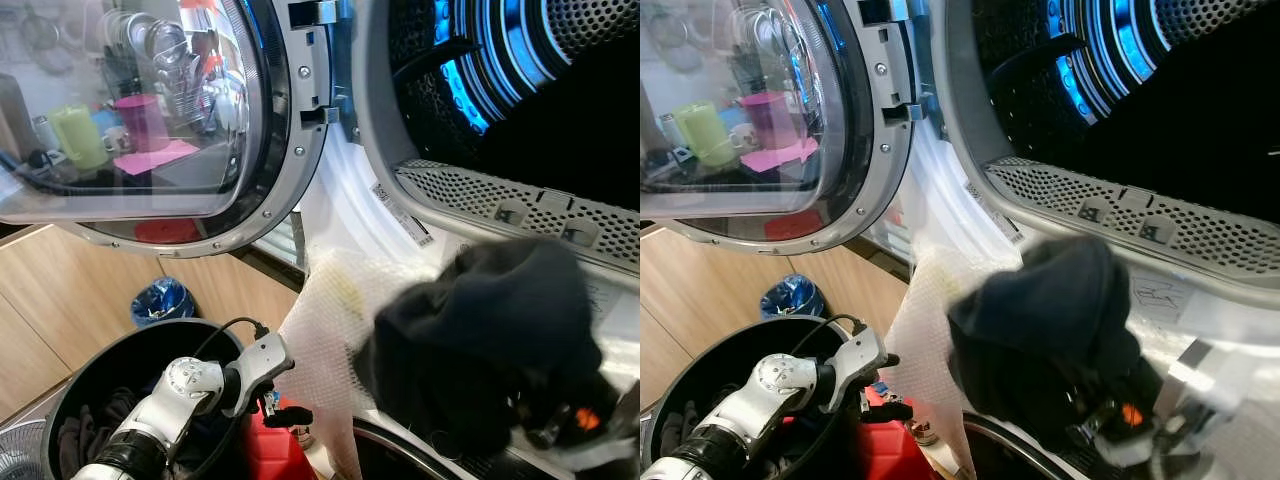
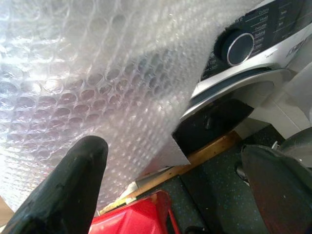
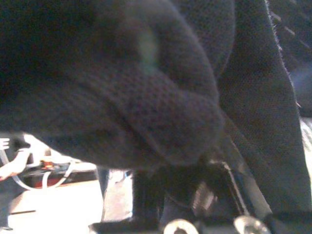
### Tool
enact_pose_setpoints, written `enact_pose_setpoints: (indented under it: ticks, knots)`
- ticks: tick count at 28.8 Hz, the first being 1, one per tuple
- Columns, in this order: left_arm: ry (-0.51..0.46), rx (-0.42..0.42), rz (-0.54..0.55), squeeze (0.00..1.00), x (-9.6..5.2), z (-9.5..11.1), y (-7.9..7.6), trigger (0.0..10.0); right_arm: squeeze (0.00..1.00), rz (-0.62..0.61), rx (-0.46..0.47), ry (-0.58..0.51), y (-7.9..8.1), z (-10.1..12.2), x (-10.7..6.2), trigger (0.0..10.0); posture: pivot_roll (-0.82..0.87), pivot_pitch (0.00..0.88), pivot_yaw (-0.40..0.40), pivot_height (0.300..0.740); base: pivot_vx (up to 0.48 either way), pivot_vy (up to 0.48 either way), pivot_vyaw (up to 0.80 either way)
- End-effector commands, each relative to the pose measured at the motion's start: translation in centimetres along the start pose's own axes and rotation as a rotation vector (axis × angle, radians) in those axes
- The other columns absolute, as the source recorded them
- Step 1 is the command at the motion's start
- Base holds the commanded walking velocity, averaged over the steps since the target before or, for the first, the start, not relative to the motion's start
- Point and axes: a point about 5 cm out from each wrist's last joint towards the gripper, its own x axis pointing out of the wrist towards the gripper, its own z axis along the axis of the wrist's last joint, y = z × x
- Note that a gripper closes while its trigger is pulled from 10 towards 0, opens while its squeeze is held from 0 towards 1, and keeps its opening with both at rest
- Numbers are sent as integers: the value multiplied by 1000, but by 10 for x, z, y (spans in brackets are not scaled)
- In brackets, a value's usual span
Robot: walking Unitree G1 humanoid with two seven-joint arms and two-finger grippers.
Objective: Clothes washing
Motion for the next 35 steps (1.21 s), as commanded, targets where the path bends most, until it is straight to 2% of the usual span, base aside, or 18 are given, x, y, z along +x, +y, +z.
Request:
enact_pose_setpoints:
  ticks: [1, 3, 8, 9, 12, 16, 19, 21, 22, 23, 25, 27, 30, 31, 32, 33, 34, 35]
  knots:
    - [29, 27, -8, 0, -2, -1, 3, 10000, 0, 34, -8, -38, 1, 12, 6, 0, 31, 0, 89, 740, 0, 0, 0]
    - [27, 28, -13, 0, 0, -1, 2, 10000, 0, 30, -24, -135, -15, 35, 21, 0, 31, 0, 86, 740, 0, 0, 0]
    - [18, 29, -22, 0, 3, 1, 1, 10000, 0, 67, -105, -266, -38, 77, 49, 0, 25, 0, 86, 740, 0, 0, 0]
    - [15, 29, -22, 0, 4, 2, 1, 10000, 0, 38, -120, -296, -52, 89, 61, 0, 20, 0, 86, 740, 0, 0, 0]
    - [9, 34, -28, 0, 7, 4, 0, 10000, 0, -58, -186, -250, -84, 98, 88, 0, 17, 0, 87, 740, 0, 0, 0]
    - [5, 37, -32, 0, 9, 4, -2, 10000, 0, -63, -201, -220, -98, 105, 103, 0, 22, 0, 88, 740, 0, 0, 0]
    - [5, 35, -38, 0, 9, 4, -3, 10000, 0, -82, -233, -210, -114, 121, 117, 0, 20, 0, 92, 740, 0, 0, 0]
    - [8, 36, -45, 0, 10, 4, -4, 10000, 0, -238, -248, -187, -147, 137, 131, 0, 11, 0, 98, 740, 0, 0, 0]
    - [8, 48, -48, 0, 11, 5, -4, 10000, 0, -496, -239, -99, -182, 141, 138, 0, 8, 0, 103, 740, 0, 0, 0]
    - [-3, 41, -52, 0, 12, 7, -4, 10000, 0, -655, -234, -88, -202, 147, 137, 0, 8, 0, 103, 740, 0, 0, 0]
    - [-5, 42, -52, 0, 13, 8, -4, 10000, 0, -720, -207, -104, -211, 152, 136, 0, 8, 0, 103, 740, 0, 0, 0]
    - [-11, 46, -54, 0, 15, 10, -5, 10000, 0, -905, -256, -97, -228, 171, 126, 0, 14, 0, 103, 740, 0, 0, 0]
    - [-10, 46, -51, 0, 15, 10, -5, 10000, 0, -1024, -288, -58, -236, 175, 115, 0, 14, 0, 103, 740, 0, 0, 0]
    - [-10, 46, -51, 0, 15, 10, -5, 10000, 0, -1024, -288, -58, -236, 175, 115, 0, 14, 0, 103, 740, 0, 0, 0]
    - [-8, 45, -43, 0, 15, 9, -4, 10000, 0, -1112, -315, -20, -242, 175, 108, 0, 18, 0, 97, 740, 0, 0, 0]
    - [0, 48, -37, 0, 14, 8, -4, 10000, 0, -1190, -326, 6, -246, 173, 101, 2431, 19, 0, 94, 740, 0, 0, 0]
    - [8, 46, -34, 0, 13, 6, -4, 10000, 0, -1227, -344, 41, -248, 170, 98, 8157, 18, 0, 95, 740, 0, 0, 0]
    - [16, 46, -44, 0, 13, 4, -5, 10000, 0, -1232, -355, 68, -249, 165, 101, 10000, 19, 0, 96, 740, 0, 0, 0]
